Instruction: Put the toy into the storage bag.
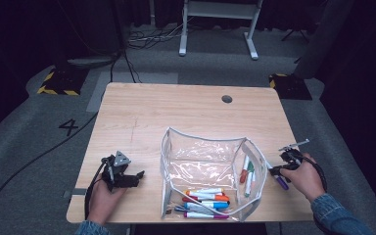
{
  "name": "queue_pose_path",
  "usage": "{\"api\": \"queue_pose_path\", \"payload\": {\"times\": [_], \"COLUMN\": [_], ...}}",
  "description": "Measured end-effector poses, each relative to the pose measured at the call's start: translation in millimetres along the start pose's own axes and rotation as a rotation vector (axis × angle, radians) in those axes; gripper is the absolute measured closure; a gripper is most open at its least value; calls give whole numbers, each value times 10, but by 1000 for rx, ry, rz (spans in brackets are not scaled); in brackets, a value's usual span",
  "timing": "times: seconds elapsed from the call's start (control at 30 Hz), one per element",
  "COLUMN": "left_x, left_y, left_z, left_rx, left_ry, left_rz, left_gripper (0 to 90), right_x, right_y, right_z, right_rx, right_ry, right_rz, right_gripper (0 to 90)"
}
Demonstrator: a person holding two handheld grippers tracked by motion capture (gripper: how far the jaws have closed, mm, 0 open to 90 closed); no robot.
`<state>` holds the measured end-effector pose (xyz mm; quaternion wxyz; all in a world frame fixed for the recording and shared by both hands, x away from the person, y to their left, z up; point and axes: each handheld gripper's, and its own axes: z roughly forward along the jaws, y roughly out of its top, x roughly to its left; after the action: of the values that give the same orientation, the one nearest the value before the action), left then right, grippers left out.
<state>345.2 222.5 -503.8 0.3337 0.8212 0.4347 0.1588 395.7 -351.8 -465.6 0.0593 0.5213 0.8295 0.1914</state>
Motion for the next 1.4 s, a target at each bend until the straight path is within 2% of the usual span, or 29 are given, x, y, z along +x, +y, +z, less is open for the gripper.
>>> {"api": "queue_pose_path", "payload": {"times": [0.13, 0.27, 0.37, 0.67, 0.73, 1.17, 1.4], "left_x": [0, 0, 0, 0, 0, -16, -27], "left_y": [0, 0, 0, 0, 0, -11, -22], "left_z": [0, 0, 0, 0, 0, -8, -21], "left_rx": [1, 0, 0, 0, 0, -2, 1], "left_ry": [0, 1, 0, 1, 1, 7, 7], "left_rz": [-1, 0, -1, -1, -1, -7, -8], "left_gripper": [172, 172, 172, 172, 172, 172, 172], "right_x": [5, 0, 9, 128, 167, 432, 617], "right_y": [-6, -5, 23, 113, 135, 257, 357], "right_z": [-6, -59, -173, -616, -734, -1383, -1657], "right_rx": [1, -27, -50, -132, -141, -252, -280], "right_ry": [-5, 31, 52, 124, 141, 177, 186], "right_rz": [20, 43, 34, -31, -57, -161, -224], "right_gripper": [768, 768, 768, 767, 768, 767, 767]}}
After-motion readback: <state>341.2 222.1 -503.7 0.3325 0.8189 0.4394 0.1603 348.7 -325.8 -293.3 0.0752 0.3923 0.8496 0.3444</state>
